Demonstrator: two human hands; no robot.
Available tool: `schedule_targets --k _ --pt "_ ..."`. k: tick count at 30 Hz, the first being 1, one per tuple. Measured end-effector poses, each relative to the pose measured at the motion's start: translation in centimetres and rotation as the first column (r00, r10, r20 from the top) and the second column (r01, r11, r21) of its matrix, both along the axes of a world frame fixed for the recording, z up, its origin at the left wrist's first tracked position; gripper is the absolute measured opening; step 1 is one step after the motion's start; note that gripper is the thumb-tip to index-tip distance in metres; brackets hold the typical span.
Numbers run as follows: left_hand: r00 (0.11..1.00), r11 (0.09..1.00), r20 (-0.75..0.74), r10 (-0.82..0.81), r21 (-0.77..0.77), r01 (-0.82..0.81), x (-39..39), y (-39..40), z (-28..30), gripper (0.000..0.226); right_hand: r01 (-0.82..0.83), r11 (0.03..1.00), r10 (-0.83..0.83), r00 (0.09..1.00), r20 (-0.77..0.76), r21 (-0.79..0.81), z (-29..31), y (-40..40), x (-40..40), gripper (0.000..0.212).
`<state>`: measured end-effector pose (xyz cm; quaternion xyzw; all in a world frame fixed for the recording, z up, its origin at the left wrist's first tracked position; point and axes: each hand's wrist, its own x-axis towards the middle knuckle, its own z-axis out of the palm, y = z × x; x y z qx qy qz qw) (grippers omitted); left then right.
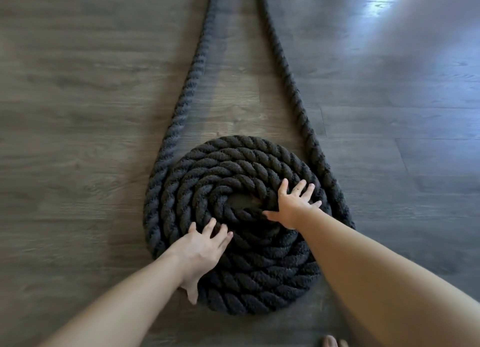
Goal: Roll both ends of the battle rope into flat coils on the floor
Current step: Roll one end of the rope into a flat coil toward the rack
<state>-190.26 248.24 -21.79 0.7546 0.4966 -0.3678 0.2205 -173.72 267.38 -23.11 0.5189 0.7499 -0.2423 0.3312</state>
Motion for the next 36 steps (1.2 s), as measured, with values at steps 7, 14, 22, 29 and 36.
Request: schedule_targets --k 7,14,22,29,36 --pt "0.999 0.999 -0.019 0.031 0.018 -0.031 0.4 1.0 -0.3 0.158 -0.082 0.996 0.083 0.997 -0.008 0.016 -0.5 2.1 -1.0 0.111" --pt "0.996 0.995 -0.025 0.085 0.046 -0.083 0.6 1.8 -0.4 0.158 -0.142 0.99 0.142 0.99 0.008 0.001 -0.1 4.2 -2.4 0.112" --pt "0.97 0.969 0.026 0.243 0.042 -0.243 0.8 3.5 -0.7 0.159 -0.262 0.965 0.262 0.965 0.019 -0.001 0.5 7.3 -4.2 0.11" --pt "0.93 0.934 0.112 0.351 0.028 -0.356 0.6 5.6 -0.7 0.156 -0.356 0.935 0.356 0.934 -0.027 -0.001 0.1 11.0 -6.0 0.109" --pt "0.891 0.895 0.092 0.444 0.009 -0.447 1.6 8.3 -0.7 0.156 -0.439 0.899 0.438 0.898 -0.045 -0.002 -0.2 14.6 -7.8 0.109"
